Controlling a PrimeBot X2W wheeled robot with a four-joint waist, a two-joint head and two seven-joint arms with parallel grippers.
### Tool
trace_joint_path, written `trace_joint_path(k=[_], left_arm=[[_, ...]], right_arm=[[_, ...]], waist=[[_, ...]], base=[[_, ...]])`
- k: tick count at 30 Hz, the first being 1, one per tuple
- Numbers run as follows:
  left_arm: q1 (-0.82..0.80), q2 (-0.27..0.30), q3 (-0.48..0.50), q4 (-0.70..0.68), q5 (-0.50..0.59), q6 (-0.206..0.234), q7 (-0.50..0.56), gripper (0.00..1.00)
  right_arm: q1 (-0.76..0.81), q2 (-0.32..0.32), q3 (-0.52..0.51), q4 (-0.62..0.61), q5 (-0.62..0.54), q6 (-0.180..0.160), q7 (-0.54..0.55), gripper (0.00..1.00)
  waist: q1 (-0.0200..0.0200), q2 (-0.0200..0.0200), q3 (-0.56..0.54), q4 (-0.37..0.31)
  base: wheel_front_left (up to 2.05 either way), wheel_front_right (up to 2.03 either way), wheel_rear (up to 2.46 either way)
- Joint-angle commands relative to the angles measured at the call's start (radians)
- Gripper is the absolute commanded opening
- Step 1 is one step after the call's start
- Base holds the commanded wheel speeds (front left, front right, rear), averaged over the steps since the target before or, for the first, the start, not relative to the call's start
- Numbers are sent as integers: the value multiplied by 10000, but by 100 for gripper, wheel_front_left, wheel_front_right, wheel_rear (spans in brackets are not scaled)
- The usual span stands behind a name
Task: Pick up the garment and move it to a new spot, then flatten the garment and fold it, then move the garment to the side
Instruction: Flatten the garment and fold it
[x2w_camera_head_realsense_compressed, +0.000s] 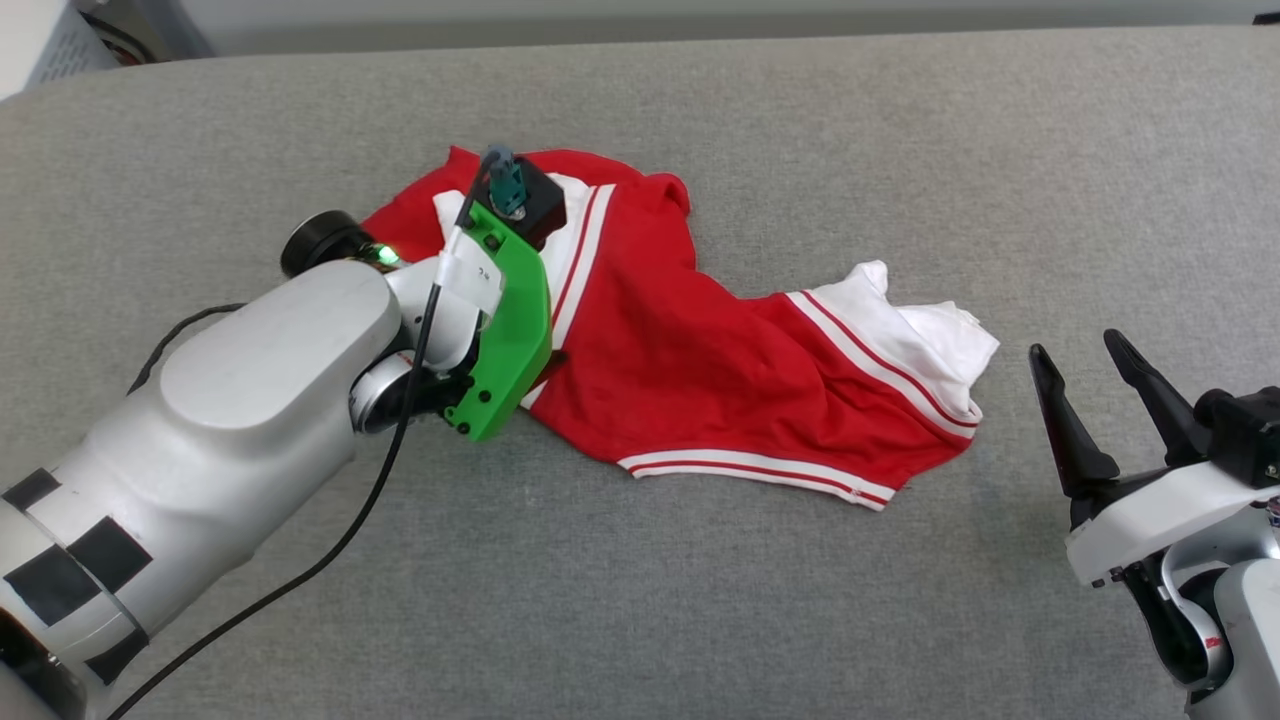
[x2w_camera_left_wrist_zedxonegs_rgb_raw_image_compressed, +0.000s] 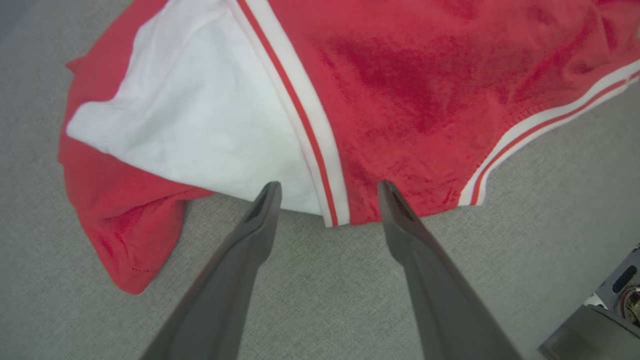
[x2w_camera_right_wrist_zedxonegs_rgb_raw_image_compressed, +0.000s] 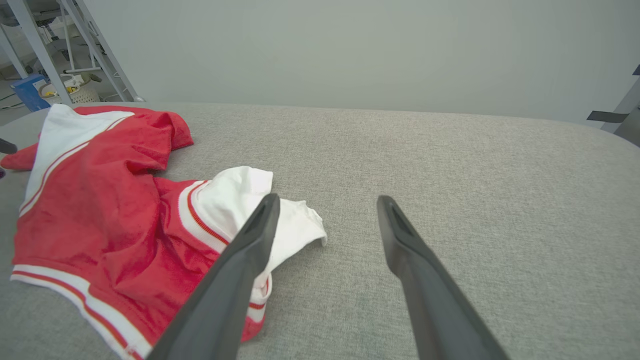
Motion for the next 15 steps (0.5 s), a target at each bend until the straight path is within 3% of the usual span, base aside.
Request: trace_joint_path(k=[1,12,14,15], left_arm=[[85,33,-63,179,284,-11,150,100],[1136,-270,-238,1042,352,-28,418,100],[1345,-285,-251,999,390,-29,431,0],[1417,-266,-254,951,402,-29,326,0]], right_arm=[[-198,10,17,-46,-48,-7,5,100],[-591,119,130,211,-15,-7,-204,100],[-643,121,146,287,-9,-7,-239,100],[-661,122,155,337,-5,-7,-264,100]], waist=[[0,-1,289,-257],[0,-1,1025,-588],[0,-1,1033,-578],[0,-1,1003,-568]], base=[[0,0,0],[0,0,0],[0,0,0],[0,0,0]])
